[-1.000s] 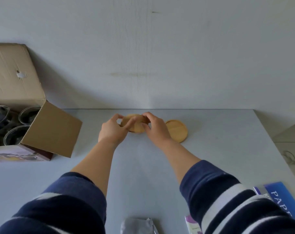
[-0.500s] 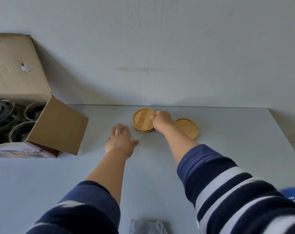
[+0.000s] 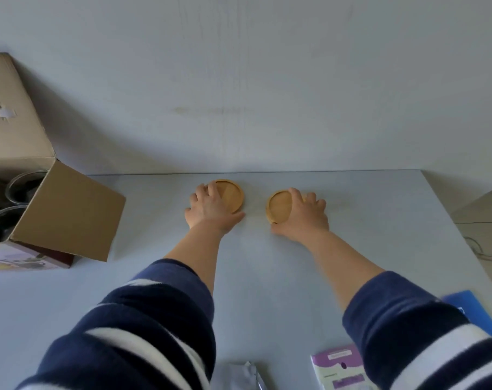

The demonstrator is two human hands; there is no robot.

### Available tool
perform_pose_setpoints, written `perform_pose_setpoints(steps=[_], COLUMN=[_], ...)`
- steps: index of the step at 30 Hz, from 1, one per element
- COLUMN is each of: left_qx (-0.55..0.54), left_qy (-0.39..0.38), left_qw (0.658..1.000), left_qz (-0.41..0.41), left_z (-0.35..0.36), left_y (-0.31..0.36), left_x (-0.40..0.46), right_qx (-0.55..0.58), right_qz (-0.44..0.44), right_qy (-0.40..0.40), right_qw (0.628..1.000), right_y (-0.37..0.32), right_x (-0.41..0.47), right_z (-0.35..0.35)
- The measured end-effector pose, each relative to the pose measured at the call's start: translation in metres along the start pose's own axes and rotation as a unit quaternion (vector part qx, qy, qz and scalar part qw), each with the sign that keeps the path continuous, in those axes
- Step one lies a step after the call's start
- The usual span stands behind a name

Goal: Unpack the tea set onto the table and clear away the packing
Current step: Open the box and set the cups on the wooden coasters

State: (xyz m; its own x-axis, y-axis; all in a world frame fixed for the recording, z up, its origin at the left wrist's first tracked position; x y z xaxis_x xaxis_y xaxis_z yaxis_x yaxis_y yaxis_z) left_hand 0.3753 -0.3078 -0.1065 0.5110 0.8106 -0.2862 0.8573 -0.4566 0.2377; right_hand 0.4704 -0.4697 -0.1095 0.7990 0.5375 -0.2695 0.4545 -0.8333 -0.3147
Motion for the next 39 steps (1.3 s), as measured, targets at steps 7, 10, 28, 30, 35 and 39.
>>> perform_pose_setpoints(steps=[7,10,28,30,35,39], left_qx=[-0.054,-0.064,-0.073,-0.068,-0.056,-0.067], left_qy=[0.029,0.028,0.037,0.042,0.041,0.022], left_qw=[0.998,0.997,0.997,0.997,0.998,0.997], left_qz=[-0.023,-0.027,-0.018,-0.018,-0.009,0.006], left_z=[0.003,0.005,0.029,0.033,0.035,0.018], left_y=[-0.001,-0.001,-0.045,-0.048,-0.049,-0.055], left_x=[0.014,0.016,-0.089,-0.091,-0.090,-0.090], right_qx=[0.042,0.057,0.077,0.073,0.060,0.037], right_qz=[0.019,0.023,0.039,0.030,0.033,0.045], right_qy=[0.056,0.063,0.138,0.162,0.124,0.031], right_qw=[0.997,0.996,0.987,0.984,0.990,0.998], right_y=[0.004,0.006,0.040,0.042,0.043,0.029], right_x=[0.037,0.044,-0.076,-0.080,-0.079,-0.074], right_z=[-0.011,-0.011,0.030,0.036,0.030,0.014])
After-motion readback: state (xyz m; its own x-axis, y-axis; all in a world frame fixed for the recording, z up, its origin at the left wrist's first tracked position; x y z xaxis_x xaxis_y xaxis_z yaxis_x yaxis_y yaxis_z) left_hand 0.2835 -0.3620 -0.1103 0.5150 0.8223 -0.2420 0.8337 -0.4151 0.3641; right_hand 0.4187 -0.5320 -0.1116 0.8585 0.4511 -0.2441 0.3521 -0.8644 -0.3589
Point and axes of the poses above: each hand's wrist, its own x-axis towards the middle knuckle, its own z-axis out of the palm, y = z × x, the point moved 2 cm from there along x, towards the middle knuckle, and after that the axes turned 11 degrees about -z, right-handed, at the moved point
